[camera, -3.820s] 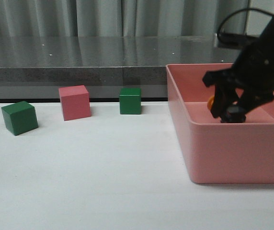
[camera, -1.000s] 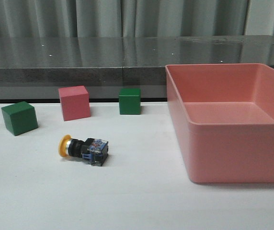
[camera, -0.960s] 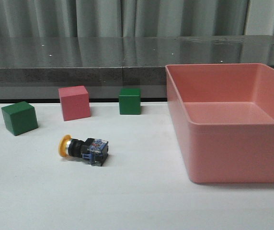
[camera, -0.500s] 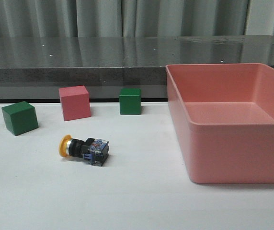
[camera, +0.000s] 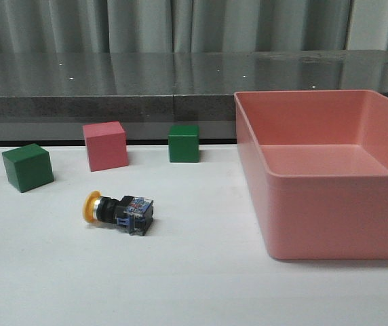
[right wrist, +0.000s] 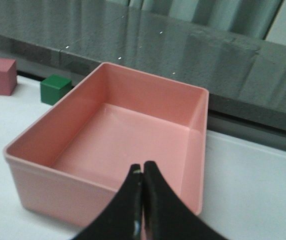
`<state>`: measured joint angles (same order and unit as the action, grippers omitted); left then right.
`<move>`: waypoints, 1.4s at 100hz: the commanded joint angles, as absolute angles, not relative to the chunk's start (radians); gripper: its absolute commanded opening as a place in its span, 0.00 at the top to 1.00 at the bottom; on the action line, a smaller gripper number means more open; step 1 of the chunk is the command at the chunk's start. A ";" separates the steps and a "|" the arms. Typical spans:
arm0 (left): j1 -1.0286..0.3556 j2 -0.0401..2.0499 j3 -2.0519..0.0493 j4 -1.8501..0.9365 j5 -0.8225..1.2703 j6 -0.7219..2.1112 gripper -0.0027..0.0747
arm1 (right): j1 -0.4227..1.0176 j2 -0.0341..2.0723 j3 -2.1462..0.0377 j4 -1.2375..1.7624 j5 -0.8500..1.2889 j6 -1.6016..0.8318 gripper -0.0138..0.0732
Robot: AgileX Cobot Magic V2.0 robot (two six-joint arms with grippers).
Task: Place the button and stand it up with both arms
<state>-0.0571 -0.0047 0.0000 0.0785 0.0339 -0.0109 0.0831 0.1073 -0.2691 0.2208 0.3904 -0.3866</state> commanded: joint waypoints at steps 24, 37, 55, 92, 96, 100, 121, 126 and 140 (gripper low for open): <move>-0.057 -0.034 0.046 0.080 -0.045 -0.016 0.99 | 0.085 0.000 -0.159 0.180 0.203 -0.278 0.91; -0.057 -0.034 0.046 0.080 -0.045 -0.016 0.99 | 0.085 0.000 -0.159 0.180 0.221 -0.278 0.91; -0.057 -0.034 0.046 0.080 -0.045 -0.016 0.99 | 0.085 0.000 -0.159 0.180 0.221 -0.278 0.91; -0.057 -0.034 0.046 0.080 -0.045 -0.016 0.99 | 0.085 0.000 -0.159 0.180 0.221 -0.278 0.91; -0.057 -0.034 0.046 0.080 -0.045 -0.016 0.99 | 0.085 0.000 -0.159 0.180 0.221 -0.278 0.91; -0.057 -0.034 0.046 0.080 -0.045 -0.016 0.99 | 0.085 0.000 -0.159 0.180 0.221 -0.278 0.91; -0.057 -0.034 0.043 0.076 -0.137 -0.016 0.99 | 0.085 0.000 -0.159 0.180 0.221 -0.278 0.91; -0.057 -0.034 0.043 0.031 -0.203 -0.040 0.99 | 0.085 0.000 -0.159 0.180 0.221 -0.278 0.91; -0.059 -0.022 -0.017 -0.137 -0.207 -0.091 0.99 | 0.085 0.000 -0.159 0.180 0.221 -0.278 0.91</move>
